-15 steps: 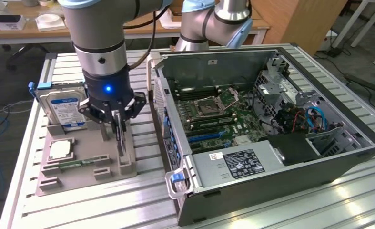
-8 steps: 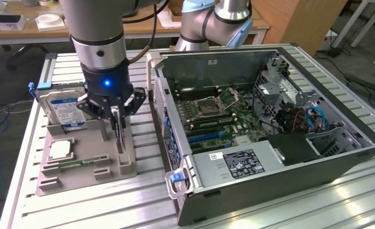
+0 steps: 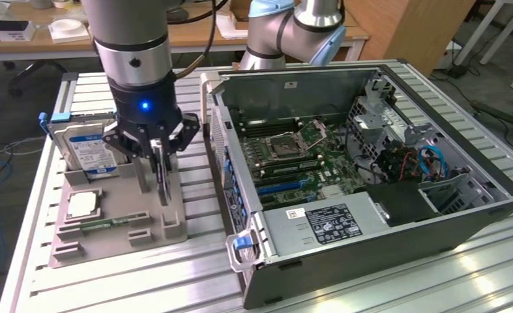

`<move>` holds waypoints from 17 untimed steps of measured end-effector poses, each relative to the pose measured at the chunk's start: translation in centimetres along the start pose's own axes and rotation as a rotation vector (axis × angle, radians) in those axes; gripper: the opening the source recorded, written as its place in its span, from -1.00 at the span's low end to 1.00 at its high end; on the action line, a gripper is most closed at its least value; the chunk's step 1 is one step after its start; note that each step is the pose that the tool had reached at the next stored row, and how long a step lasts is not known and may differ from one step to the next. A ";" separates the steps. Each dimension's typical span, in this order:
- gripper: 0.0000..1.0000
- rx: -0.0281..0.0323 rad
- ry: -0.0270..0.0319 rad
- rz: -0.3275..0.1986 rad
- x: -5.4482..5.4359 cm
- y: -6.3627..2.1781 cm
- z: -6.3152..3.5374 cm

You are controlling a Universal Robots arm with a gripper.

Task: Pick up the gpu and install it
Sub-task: 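Pick up the gpu and move the gpu toward the slot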

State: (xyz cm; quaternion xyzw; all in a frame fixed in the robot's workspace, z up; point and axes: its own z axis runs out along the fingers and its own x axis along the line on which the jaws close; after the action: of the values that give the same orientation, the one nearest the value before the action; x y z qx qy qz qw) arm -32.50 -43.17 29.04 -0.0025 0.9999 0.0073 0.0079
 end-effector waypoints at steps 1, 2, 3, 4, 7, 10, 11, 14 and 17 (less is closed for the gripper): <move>-0.47 0.0005 0.0000 0.000 0.0 0.00 -0.20; -0.47 0.0009 0.0000 0.000 0.0 0.00 -0.39; -0.47 0.0014 0.0000 0.000 0.0 0.01 -0.58; -0.47 0.0017 0.0000 0.000 0.0 0.01 -0.75; -0.47 0.0025 0.0000 0.000 0.0 0.02 -1.26; -0.47 0.0029 0.0001 0.000 0.0 0.02 -1.81; -0.47 0.0030 0.0000 0.000 0.0 0.03 -2.00; -0.47 0.0035 0.0000 0.000 0.0 0.04 -2.59; -0.47 0.0039 0.0000 0.000 0.0 0.05 -3.16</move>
State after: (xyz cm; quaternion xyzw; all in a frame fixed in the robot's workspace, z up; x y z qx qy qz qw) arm -32.50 -43.17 32.21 -0.0025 1.0000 0.0053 0.0079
